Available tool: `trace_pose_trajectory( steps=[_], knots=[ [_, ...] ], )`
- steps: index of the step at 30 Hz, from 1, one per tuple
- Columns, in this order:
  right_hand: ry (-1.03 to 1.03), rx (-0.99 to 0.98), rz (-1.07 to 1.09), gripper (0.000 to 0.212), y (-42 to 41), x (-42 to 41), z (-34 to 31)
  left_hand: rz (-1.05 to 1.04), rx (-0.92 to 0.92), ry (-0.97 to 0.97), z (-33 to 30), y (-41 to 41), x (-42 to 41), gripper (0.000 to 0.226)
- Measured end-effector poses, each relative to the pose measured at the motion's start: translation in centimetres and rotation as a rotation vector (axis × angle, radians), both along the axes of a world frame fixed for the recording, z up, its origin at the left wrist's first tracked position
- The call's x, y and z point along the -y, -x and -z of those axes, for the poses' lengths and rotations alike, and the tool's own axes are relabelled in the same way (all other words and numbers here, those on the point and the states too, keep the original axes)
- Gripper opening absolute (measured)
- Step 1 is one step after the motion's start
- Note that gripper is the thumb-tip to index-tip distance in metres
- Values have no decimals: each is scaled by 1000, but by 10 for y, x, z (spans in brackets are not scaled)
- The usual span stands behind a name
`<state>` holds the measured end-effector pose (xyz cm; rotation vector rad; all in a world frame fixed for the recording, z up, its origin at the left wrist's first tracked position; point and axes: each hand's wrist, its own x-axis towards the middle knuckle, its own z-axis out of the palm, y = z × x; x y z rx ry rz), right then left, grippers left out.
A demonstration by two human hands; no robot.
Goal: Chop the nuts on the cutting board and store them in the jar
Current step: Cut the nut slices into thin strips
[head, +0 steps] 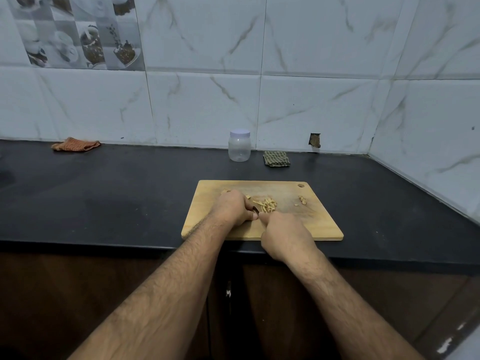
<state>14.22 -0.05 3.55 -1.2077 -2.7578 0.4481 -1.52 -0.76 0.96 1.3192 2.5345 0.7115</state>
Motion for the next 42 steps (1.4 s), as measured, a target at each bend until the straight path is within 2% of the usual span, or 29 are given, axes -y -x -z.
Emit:
trace_pose_trajectory(
  steps=[7, 12, 18, 31, 37, 40, 42],
  knots=[
    [-29, -33, -23, 65, -16, 7, 6, 2, -15, 6, -1, -2, 1, 22],
    [-38, -59, -29, 50, -24, 8, 14, 8, -26, 12, -2, -3, 2, 23],
    [-54, -54, -3, 63, -18, 6, 11, 0, -14, 16, -2, -3, 2, 26],
    [-18, -148, -5, 55, -18, -5, 9, 0, -11, -75, 2, -5, 11, 35],
    [-32, -158, -22, 52, -17, -2, 12, -47, 93, -140, 4, -5, 12, 7],
    [-42, -178, -20, 58, -17, -4, 12, -60, 116, -145, 3, -4, 11, 19],
    [-40, -181, -28, 60, -18, -3, 12, -77, 115, -128, 2, -7, 9, 17]
  ],
)
